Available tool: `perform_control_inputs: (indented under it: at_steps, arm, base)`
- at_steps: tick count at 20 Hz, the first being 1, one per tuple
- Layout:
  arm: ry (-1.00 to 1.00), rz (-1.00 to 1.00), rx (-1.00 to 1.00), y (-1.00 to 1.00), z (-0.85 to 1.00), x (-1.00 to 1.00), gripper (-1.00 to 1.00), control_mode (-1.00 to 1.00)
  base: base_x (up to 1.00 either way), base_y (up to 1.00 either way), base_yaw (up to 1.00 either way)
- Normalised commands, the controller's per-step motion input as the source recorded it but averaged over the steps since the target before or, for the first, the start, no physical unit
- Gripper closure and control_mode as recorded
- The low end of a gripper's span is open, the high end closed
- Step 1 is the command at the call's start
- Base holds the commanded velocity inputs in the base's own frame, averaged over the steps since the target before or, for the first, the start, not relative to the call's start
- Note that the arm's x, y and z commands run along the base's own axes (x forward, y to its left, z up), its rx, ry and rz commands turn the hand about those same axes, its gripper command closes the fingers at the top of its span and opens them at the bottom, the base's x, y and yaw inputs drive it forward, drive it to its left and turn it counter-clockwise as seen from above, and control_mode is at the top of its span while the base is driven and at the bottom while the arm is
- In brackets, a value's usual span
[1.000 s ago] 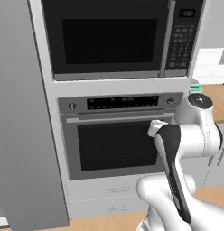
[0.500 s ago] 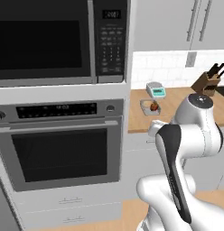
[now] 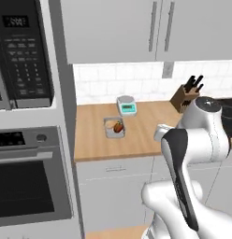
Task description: Take the meat container that has the chicken drumstick and place it on the second highest rack of the freezer. Then take the vegetable container that has the bell pepper and squash and place it on the highest rack of the freezer.
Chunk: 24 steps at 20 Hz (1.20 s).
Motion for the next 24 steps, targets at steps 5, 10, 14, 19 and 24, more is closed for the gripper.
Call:
perform_control_inputs:
  at_steps: [5,10,14,19,24]
  arm:
    - [0.00,0.00,0.00,0.00,0.00,0.00,-1.00,1.00]
    - [0.00,0.00,0.00,0.00,0.00,0.00,-1.00,1.00]
    - [0.00,0.00,0.00,0.00,0.00,0.00,-1.00,1.00]
    - [0.00,0.00,0.00,0.00,0.00,0.00,-1.00,1.00]
    - [0.00,0.00,0.00,0.00,0.00,0.00,-1.00,1.00]
  base:
    - [0.86,-0.33,0.24]
    - [0.45,-0.06,0.22]
    - [0.21,0.28,0.05]
    - [0.17,0.49,0.00]
    - [0.09,0.20,0.00]
